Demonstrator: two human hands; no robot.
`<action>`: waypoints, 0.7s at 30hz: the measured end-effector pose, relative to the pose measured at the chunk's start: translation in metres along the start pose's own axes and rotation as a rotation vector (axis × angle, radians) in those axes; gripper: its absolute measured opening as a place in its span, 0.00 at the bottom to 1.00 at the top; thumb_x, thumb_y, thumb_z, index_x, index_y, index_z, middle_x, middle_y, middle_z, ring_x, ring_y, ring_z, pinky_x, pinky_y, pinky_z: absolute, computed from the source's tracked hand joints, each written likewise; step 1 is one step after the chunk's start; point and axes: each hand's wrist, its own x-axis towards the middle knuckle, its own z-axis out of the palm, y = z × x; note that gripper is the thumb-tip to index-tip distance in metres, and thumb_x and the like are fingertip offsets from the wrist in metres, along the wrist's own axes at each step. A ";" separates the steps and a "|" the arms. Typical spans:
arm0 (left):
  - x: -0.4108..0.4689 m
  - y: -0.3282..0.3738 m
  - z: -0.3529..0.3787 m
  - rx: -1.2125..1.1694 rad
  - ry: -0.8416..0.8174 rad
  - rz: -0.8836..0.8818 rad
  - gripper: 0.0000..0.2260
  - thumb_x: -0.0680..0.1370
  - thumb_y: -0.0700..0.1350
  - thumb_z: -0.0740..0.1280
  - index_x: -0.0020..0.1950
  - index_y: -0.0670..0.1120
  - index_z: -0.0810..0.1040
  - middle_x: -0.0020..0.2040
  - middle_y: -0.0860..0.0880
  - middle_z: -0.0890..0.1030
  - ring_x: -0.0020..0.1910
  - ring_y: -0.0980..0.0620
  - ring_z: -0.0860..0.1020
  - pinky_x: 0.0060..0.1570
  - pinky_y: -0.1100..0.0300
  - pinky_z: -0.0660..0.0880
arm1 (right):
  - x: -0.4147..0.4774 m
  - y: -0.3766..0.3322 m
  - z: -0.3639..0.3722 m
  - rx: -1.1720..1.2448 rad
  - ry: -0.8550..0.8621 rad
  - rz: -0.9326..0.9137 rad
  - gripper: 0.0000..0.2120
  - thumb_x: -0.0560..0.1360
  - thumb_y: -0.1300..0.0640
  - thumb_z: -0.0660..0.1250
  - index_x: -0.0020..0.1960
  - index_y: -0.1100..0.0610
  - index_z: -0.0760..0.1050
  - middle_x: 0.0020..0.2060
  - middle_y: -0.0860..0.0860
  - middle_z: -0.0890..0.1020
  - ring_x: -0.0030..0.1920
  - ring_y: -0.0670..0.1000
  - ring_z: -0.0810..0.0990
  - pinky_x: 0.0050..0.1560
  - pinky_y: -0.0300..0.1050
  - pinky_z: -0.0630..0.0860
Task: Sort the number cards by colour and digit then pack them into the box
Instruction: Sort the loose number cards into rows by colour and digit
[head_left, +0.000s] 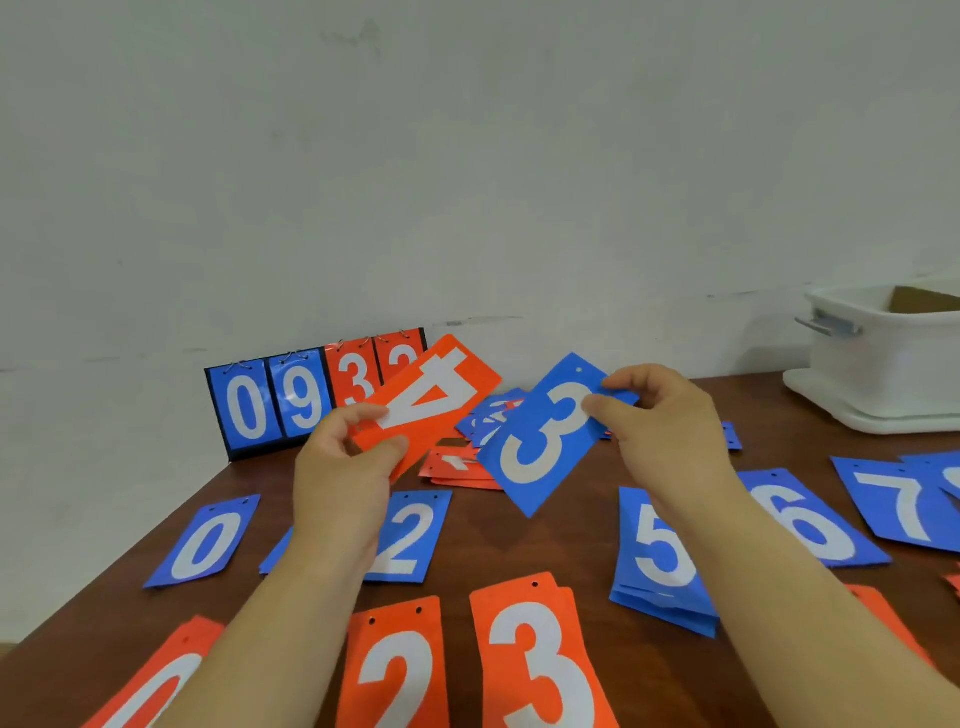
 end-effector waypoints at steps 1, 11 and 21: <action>0.001 -0.001 -0.006 0.005 0.012 0.008 0.13 0.76 0.40 0.75 0.51 0.58 0.81 0.55 0.54 0.80 0.53 0.52 0.82 0.47 0.53 0.82 | 0.000 0.000 0.003 -0.001 -0.003 -0.006 0.05 0.73 0.58 0.74 0.46 0.49 0.81 0.39 0.52 0.85 0.36 0.51 0.82 0.38 0.48 0.79; -0.032 -0.003 -0.058 0.074 0.009 -0.020 0.15 0.77 0.40 0.73 0.44 0.62 0.82 0.56 0.53 0.82 0.57 0.50 0.82 0.47 0.54 0.81 | -0.030 -0.010 0.020 -0.113 -0.261 -0.048 0.23 0.72 0.65 0.70 0.61 0.44 0.76 0.53 0.42 0.82 0.44 0.45 0.85 0.49 0.49 0.83; -0.074 0.014 -0.108 0.018 0.101 -0.143 0.08 0.82 0.45 0.67 0.51 0.57 0.84 0.53 0.52 0.84 0.52 0.53 0.84 0.48 0.56 0.80 | -0.080 0.001 0.014 -0.089 -0.158 -0.032 0.11 0.75 0.59 0.71 0.49 0.42 0.78 0.45 0.50 0.81 0.46 0.54 0.81 0.43 0.53 0.80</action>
